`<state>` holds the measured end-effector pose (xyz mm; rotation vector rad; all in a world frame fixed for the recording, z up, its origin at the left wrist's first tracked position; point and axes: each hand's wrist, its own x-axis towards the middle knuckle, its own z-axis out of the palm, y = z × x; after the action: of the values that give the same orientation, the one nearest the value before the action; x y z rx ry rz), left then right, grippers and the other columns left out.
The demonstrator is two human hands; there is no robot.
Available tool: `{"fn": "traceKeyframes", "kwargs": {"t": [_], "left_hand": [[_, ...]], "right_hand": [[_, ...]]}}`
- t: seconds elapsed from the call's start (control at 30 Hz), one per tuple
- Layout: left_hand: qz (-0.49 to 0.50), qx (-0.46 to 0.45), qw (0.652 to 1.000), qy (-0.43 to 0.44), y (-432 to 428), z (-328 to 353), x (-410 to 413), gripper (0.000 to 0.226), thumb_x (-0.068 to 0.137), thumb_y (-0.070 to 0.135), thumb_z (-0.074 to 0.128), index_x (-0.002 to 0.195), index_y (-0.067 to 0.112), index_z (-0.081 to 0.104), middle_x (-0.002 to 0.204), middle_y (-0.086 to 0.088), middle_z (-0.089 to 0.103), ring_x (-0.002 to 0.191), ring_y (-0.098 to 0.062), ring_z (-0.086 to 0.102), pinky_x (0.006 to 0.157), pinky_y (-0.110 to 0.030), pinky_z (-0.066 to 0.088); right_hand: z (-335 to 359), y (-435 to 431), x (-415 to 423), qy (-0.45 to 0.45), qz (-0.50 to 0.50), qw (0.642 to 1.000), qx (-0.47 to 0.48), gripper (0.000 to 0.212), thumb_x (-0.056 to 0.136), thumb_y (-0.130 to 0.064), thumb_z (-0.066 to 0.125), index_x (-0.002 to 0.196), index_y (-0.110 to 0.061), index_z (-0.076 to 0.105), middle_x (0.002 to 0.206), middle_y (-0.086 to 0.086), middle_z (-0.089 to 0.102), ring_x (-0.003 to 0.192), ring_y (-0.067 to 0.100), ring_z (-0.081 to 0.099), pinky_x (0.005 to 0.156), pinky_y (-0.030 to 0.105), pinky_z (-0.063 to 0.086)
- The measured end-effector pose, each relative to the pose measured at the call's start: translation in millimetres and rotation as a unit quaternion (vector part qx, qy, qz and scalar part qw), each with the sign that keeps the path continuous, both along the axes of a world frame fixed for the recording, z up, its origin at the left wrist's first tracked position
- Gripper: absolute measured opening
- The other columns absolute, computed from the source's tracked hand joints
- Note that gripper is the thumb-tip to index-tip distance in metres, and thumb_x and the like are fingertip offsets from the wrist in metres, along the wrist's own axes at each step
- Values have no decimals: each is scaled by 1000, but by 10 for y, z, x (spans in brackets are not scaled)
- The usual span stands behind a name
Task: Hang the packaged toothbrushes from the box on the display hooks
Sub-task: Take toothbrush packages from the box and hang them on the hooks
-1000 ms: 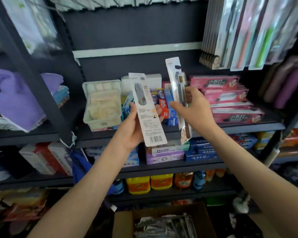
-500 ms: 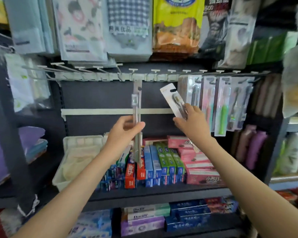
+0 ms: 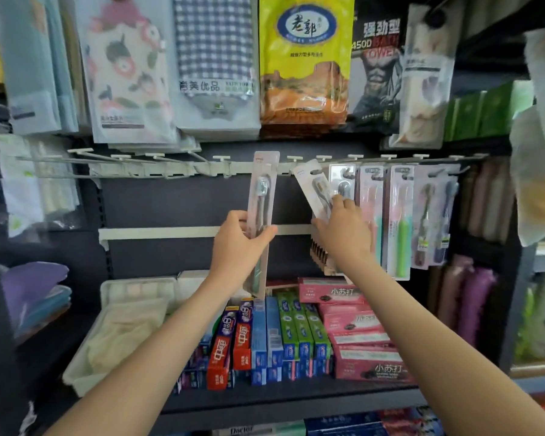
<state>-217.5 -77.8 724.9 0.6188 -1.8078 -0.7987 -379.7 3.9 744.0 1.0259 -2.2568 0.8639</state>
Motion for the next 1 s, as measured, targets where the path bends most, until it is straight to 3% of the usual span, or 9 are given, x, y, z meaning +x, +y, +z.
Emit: {"fn": "traceKeyframes", "kwargs": {"t": [0.2,0.4,0.5,0.63,0.73,0.83,0.93,1.0], "left_hand": [[26,-10,1000,-1,-60,-54,-110,38,84,41,71,109,23,49,94,13,58,84,-2,57,64,-14,43],[55,-25,998,-6,-156,-100,-242,39,83,41,72,108,23,48,99,6,61,89,-9,60,74,-25,51],[73,-34,997,-12,-187,-126,-305,39,82,41,72,106,25,45,102,4,60,90,-11,59,73,-24,49],[95,-54,994,-31,-220,-178,-348,42,81,43,73,107,26,44,105,4,59,90,-11,58,69,-21,46],[105,-63,991,-47,-209,-223,-332,47,82,45,72,115,22,47,107,5,57,92,-13,57,71,-24,44],[121,-88,986,-78,-170,-241,-309,54,82,48,69,120,18,46,108,5,54,92,-14,55,71,-27,45],[125,-112,981,-94,-109,-229,-318,56,83,50,68,121,16,45,111,3,53,93,-18,57,70,-31,47],[128,-136,976,-112,-48,-224,-347,55,85,49,66,121,14,44,114,0,53,96,-20,57,68,-32,46]], "right_hand": [[-45,-125,-51,-17,16,999,-28,61,94,-41,56,135,0,39,138,15,44,124,29,44,90,37,47],[-5,-377,-46,-61,27,997,-33,59,92,-43,59,127,1,40,127,16,49,114,29,53,84,35,48],[16,-511,-69,-69,19,997,-31,59,91,-44,61,125,1,40,125,15,49,110,28,56,80,34,48],[4,-611,-97,-94,16,995,-26,62,90,-46,60,127,0,40,127,14,48,113,28,55,83,34,47],[-68,-598,-71,-131,67,987,-60,61,95,-43,54,135,-1,35,135,15,45,117,29,53,81,34,45],[-156,-485,-7,-140,171,965,-142,51,102,-33,42,143,-4,33,136,14,46,118,29,52,89,34,43],[-212,-289,150,-185,293,905,-247,39,102,-32,39,136,-14,43,112,4,61,104,21,59,88,35,49],[-228,-184,251,-207,353,876,-257,33,101,-33,44,131,-20,44,98,0,64,93,16,63,81,32,52]]}}
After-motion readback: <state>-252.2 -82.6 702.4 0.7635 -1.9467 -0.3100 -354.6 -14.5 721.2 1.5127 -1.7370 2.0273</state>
